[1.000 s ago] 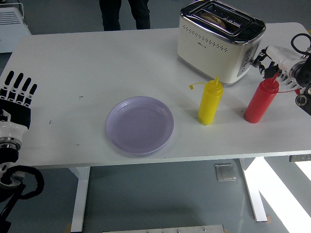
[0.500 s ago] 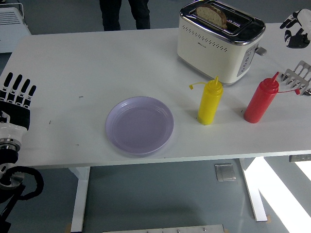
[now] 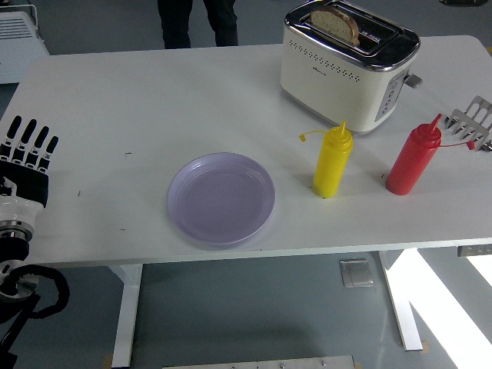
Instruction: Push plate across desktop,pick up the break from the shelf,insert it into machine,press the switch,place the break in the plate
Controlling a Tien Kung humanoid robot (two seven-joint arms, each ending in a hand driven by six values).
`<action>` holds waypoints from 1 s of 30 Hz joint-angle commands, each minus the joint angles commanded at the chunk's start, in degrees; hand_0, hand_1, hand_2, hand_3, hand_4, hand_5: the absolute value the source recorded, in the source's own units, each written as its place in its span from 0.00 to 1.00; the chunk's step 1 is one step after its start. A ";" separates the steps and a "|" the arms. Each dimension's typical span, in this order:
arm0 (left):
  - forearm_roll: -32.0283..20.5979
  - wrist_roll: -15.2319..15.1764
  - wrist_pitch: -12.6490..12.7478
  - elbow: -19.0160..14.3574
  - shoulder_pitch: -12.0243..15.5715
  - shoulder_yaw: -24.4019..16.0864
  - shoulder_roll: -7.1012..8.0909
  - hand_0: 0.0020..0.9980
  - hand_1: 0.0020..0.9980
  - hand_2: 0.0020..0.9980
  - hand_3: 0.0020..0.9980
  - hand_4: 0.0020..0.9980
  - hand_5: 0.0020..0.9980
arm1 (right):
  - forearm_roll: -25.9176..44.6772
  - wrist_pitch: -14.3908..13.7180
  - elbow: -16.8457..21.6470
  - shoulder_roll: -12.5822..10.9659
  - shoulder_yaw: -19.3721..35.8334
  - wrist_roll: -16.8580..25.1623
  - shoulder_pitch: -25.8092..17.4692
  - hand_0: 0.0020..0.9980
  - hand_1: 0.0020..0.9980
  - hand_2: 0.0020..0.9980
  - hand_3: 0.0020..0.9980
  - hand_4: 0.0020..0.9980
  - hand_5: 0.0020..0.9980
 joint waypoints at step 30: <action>-13.19 2.74 -5.63 3.91 -1.20 -0.40 -0.70 0.79 0.70 0.68 0.67 0.67 1.00 | 16.36 -4.87 -36.76 21.05 -23.07 5.00 18.52 0.68 0.70 0.74 0.72 0.71 0.08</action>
